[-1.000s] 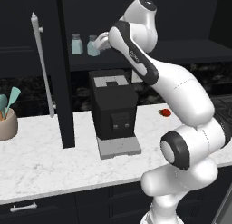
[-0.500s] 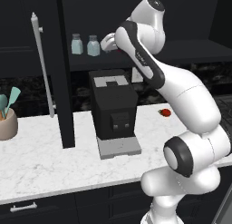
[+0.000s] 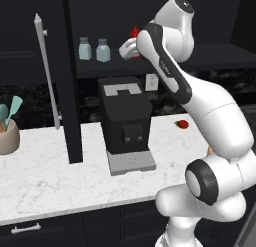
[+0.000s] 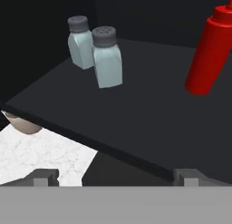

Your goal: Put the shaker and condiment bottle from the counter next to their counterparts in the cabinet.

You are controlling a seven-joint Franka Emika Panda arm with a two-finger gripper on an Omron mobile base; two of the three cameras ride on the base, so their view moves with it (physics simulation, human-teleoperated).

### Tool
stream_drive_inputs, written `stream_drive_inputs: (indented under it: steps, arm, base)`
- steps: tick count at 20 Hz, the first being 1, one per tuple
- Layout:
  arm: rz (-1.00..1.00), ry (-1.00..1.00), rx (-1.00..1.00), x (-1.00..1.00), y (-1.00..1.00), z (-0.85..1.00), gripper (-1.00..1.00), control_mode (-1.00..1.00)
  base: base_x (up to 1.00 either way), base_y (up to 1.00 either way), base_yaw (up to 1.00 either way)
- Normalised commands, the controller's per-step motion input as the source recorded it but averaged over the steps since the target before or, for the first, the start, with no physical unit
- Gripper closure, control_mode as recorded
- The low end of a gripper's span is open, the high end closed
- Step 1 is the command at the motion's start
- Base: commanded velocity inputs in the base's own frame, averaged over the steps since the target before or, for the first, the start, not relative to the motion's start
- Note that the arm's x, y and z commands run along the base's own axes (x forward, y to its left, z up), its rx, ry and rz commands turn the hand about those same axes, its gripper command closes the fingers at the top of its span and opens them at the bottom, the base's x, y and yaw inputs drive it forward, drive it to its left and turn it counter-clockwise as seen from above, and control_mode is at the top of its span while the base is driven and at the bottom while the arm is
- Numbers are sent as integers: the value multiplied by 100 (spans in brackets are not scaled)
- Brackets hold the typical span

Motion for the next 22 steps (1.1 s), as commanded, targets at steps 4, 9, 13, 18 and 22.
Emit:
stream_drive_inputs:
  steps: [4, 9, 13, 18, 22]
  arm:
    - [-1, 0, 0, -23, -21, 0, -100, -100]
    - [-1, 0, 0, -21, -20, 0, -100, -100]
    - [-1, 0, 0, -21, -19, 0, -100, -100]
    - [0, 0, 0, -21, -18, 0, -100, -100]
    - [0, 0, 0, -17, -16, 0, -100, -100]
  base:
    - [0, 0, 0]
    - [0, 0, 0]
    - [0, 0, 0]
    - [0, 0, 0]
    - [0, 0, 0]
